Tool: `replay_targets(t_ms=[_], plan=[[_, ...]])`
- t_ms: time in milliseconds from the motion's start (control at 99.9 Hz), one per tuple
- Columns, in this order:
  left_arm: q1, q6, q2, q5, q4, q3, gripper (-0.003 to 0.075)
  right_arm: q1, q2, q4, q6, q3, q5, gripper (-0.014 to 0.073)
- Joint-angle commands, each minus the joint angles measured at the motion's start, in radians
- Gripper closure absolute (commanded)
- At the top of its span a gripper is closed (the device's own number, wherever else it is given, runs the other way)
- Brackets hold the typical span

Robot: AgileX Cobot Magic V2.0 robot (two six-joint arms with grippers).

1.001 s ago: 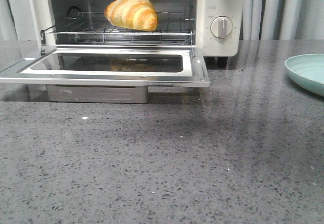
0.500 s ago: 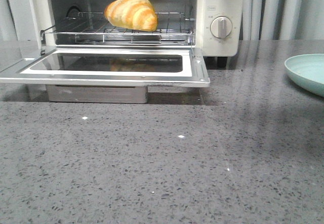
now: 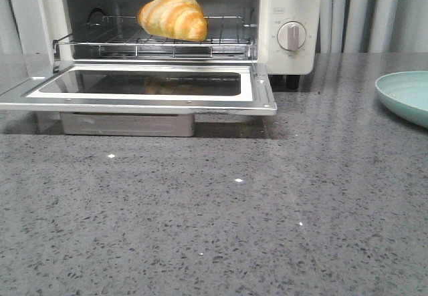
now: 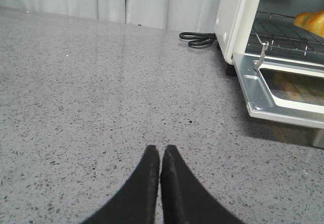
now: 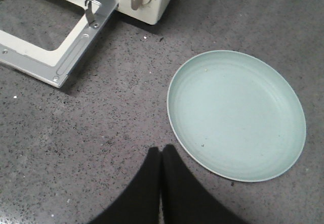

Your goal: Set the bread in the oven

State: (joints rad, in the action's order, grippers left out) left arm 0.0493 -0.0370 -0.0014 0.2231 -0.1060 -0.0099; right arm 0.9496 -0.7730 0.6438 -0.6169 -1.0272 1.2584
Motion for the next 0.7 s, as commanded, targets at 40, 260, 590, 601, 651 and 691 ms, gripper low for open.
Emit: replay_targets(t_ms=[40, 260, 590, 601, 651, 691], plan=[[0.001, 0.003, -0.027, -0.092, -0.033, -0.027, 0.0742, -0.003, 0.082, 0.093, -0.044, 0.046, 0.007, 0.0650], [0.001, 0.003, -0.027, -0.101, -0.095, -0.027, 0.0742, -0.003, 0.213, 0.175, -0.164, 0.183, -0.025, 0.0650], [0.001, 0.003, -0.027, -0.101, -0.095, -0.027, 0.0741, -0.003, 0.319, 0.222, -0.174, 0.282, -0.024, 0.0650], [0.001, 0.003, -0.027, -0.101, -0.095, -0.027, 0.0741, -0.003, 0.318, 0.222, -0.174, 0.282, -0.021, 0.0650], [0.001, 0.003, -0.027, -0.101, -0.095, -0.027, 0.0741, -0.003, 0.320, 0.222, -0.174, 0.282, -0.012, 0.0650], [0.001, 0.003, -0.027, -0.101, -0.095, -0.027, 0.0742, -0.003, 0.320, 0.222, -0.174, 0.282, -0.007, 0.0650]])
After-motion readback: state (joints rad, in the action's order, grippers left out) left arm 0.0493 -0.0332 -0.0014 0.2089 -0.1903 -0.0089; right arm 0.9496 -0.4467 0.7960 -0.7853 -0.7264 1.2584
